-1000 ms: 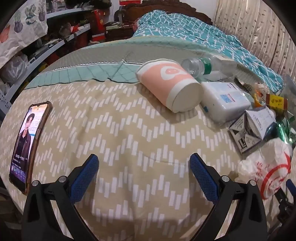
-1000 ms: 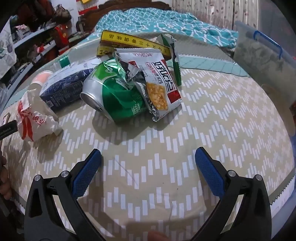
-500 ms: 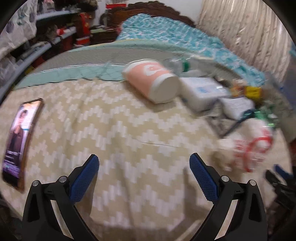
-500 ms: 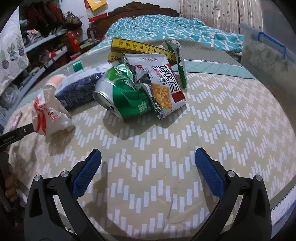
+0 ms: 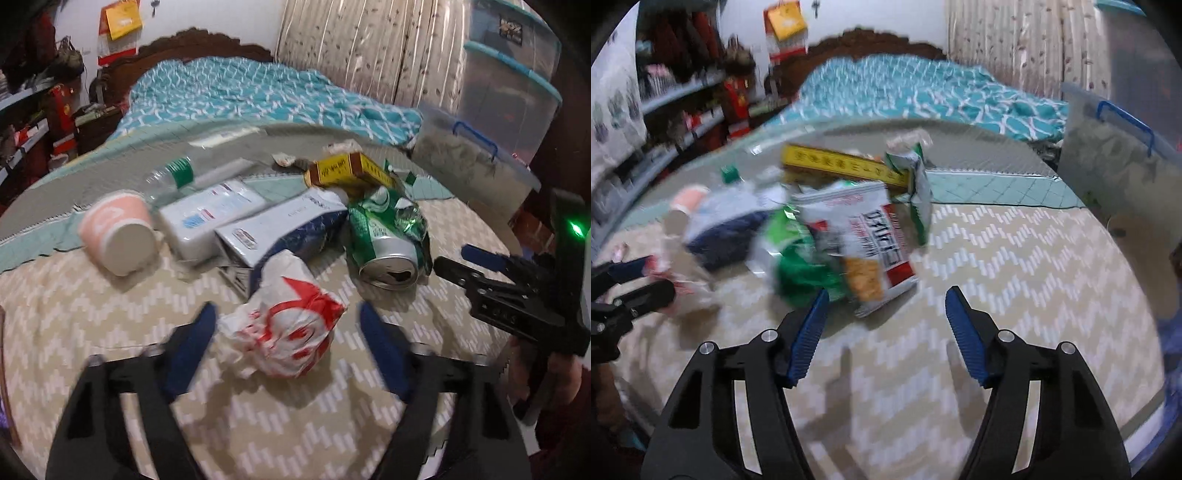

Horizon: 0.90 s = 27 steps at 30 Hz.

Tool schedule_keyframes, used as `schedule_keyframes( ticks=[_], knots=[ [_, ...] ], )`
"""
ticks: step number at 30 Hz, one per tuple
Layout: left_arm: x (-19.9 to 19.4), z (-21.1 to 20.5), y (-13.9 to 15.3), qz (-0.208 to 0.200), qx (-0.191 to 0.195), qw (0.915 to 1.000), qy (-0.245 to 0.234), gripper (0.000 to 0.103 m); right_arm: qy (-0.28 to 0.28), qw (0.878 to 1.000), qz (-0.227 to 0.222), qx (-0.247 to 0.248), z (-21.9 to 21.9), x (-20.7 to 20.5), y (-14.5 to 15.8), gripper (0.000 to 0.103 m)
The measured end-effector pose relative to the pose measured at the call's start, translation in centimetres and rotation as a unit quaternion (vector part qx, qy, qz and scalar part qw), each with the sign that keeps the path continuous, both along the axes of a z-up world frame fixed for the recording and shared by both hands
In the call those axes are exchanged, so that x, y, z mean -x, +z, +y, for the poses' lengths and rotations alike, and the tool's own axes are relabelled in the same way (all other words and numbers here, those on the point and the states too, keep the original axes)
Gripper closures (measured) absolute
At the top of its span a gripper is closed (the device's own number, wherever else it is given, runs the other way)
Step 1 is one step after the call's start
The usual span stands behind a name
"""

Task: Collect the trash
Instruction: 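Grasp the white-red plastic bag with left tool while right tool grasps a small wrapper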

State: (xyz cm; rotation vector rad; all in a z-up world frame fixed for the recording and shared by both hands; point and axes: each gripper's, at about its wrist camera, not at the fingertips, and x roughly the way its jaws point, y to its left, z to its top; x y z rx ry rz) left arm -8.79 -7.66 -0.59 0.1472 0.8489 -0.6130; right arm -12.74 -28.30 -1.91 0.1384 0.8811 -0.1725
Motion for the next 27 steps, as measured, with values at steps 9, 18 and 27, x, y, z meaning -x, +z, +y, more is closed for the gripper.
schedule_keyframes(
  ticks=[9, 18, 27],
  knots=[
    [0.1, 0.6, -0.3, 0.02, 0.026, 0.9992, -0.023, 0.076, 0.058, 0.996, 0.025, -0.06, -2.1, -3.2, -1.5, 0.08],
    [0.0, -0.2, 0.7, 0.056, 0.104, 0.9907, -0.067, 0.078, 0.047, 0.995, -0.019, -0.087, -2.8, 2.9, -0.7, 0.086],
    [0.5, -2.3, -0.8, 0.074, 0.081, 0.9915, -0.07, 0.076, 0.048, 0.987, -0.062, -0.143, -5.3, -1.3, 1.2, 0.005]
  ],
)
